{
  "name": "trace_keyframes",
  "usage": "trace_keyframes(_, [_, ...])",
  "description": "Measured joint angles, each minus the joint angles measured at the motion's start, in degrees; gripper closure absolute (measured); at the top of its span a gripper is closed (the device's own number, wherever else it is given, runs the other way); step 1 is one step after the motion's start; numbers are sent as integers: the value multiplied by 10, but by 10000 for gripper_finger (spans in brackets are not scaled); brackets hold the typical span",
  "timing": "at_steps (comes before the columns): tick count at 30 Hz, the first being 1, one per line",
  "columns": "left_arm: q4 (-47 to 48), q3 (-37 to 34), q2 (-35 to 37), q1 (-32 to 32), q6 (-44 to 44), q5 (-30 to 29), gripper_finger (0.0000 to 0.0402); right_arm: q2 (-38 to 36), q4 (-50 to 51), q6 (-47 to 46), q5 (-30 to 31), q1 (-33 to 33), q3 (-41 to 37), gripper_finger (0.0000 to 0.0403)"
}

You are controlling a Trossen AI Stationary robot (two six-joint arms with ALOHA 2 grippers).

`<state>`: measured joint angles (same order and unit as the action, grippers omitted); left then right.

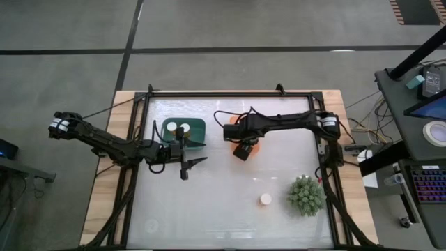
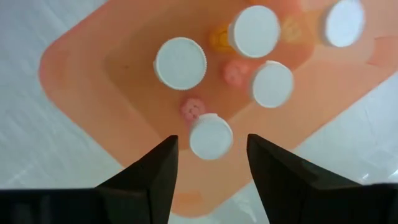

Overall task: Pick and place medicine bottles into bin by pill shape (circle, oval)
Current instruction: Put the large orange pill bottle into the green bin

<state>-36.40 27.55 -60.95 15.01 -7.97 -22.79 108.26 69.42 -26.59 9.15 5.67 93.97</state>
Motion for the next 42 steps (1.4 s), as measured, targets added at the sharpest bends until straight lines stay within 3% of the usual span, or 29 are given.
trace_keyframes(9, [0,0,0,0,0,0,197,-60,1,-8,2,-33,0,218])
trace_keyframes(15, [-2,0,0,0,0,0,197,-109,-26,-5,44,-98,-18,219])
trace_keyframes(21, [-3,0,0,0,0,0,197,-160,-87,-4,45,-166,-60,228])
trace_keyframes(27, [-5,0,0,0,1,0,197,-222,-252,20,50,-220,-149,239])
trace_keyframes(36, [-6,0,0,0,17,0,197,-303,-608,179,50,-237,-372,260])
trace_keyframes(42, [-4,0,-18,2,106,1,197,-364,-735,225,50,-240,-484,277])
